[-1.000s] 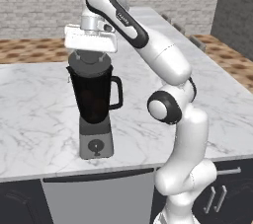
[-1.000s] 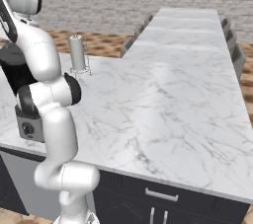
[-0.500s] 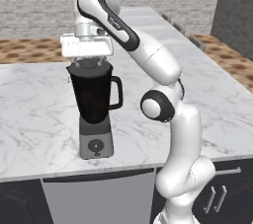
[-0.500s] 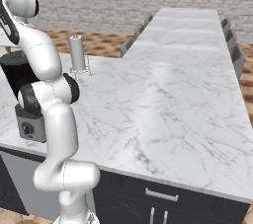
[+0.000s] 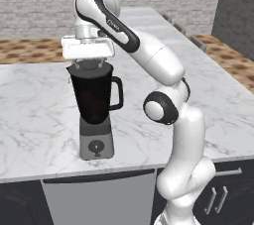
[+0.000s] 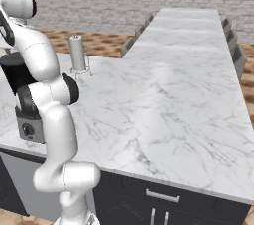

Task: Grab the onions from the fridge, place them in the blender, close the lid, and turn on the blender to create a marinade.

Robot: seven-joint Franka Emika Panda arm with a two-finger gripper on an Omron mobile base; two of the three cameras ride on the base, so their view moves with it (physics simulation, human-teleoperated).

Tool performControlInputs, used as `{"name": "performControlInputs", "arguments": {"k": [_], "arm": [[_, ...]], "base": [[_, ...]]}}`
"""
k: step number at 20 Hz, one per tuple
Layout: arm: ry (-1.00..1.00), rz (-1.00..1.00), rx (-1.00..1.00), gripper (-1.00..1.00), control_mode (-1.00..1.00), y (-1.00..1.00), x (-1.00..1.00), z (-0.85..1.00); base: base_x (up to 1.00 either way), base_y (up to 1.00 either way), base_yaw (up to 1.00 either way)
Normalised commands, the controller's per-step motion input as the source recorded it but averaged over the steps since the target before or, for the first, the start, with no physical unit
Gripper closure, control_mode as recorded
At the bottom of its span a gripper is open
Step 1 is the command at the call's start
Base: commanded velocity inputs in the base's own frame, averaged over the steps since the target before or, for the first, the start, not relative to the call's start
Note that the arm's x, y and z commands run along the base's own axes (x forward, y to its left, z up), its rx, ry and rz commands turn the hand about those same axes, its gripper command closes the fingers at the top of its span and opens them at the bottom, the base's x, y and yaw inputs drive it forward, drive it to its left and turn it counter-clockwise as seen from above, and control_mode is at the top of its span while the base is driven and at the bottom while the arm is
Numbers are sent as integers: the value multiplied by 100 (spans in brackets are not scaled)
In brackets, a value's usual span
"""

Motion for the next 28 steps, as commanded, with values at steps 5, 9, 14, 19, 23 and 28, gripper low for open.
{"name": "performControlInputs", "arguments": {"k": [5, 9, 14, 19, 23, 28], "arm": [[-33, 0, 0, -100, -100, -2, -23, -46], [-27, 0, 0, -100, -100, -8, -10, -12], [-12, 2, 0, -100, -100, 0, 0, -6], [-5, 3, 0, -100, -100, 0, 0, 1], [-5, 6, 0, -100, -100, 0, 0, 0], [-2, 8, 0, -100, -100, 0, 1, 0]], "base": [[0, 0, 0], [0, 0, 0], [0, 0, 0], [0, 0, 0], [0, 0, 0], [0, 0, 0]]}}
